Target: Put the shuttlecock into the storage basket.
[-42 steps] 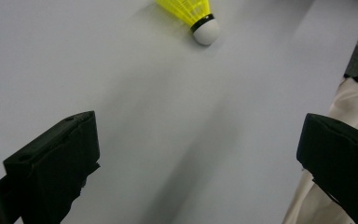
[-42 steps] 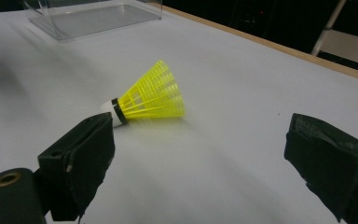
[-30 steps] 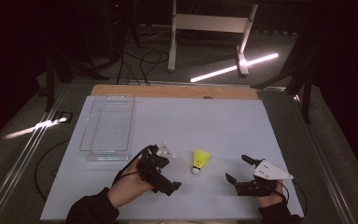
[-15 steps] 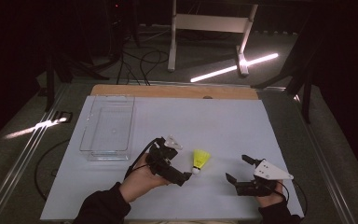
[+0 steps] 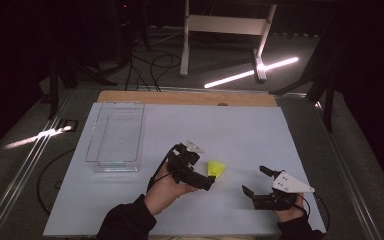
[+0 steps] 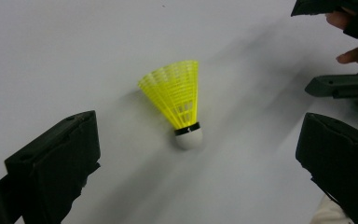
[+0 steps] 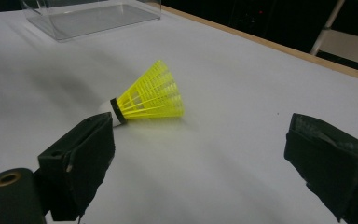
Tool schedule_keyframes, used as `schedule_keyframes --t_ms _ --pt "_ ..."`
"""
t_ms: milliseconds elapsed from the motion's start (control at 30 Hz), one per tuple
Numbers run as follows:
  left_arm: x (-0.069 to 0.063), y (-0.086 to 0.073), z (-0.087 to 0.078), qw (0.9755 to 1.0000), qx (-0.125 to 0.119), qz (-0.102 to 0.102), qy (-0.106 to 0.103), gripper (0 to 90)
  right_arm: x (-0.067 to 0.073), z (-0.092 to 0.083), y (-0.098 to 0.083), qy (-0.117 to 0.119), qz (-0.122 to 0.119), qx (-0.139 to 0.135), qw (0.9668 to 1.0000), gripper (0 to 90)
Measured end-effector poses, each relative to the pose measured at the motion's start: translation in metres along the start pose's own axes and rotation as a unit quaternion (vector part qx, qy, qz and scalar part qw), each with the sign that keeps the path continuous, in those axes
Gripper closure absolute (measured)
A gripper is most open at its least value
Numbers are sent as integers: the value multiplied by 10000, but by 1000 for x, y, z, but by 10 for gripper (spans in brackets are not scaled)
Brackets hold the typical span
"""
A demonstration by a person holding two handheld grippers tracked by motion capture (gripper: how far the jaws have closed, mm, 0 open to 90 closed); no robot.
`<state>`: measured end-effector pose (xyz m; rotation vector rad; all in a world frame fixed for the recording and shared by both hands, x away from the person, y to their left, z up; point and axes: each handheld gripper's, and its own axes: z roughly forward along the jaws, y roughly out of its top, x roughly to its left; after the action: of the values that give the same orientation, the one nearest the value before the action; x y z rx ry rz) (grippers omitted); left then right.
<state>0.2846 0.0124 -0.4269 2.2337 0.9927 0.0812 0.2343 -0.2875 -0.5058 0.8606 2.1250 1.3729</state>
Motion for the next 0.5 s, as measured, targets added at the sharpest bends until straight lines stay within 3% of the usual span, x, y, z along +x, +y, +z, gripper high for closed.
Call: schedule_keyframes --t_ms 300,500 --pt "-11 0 25 9998 12 -121 160 14 0 -1 0 -20 -19 -4 10000 87" --pt "-11 -2 36 9995 -19 -314 100 15 0 -1 0 -22 -24 0 10000 87"
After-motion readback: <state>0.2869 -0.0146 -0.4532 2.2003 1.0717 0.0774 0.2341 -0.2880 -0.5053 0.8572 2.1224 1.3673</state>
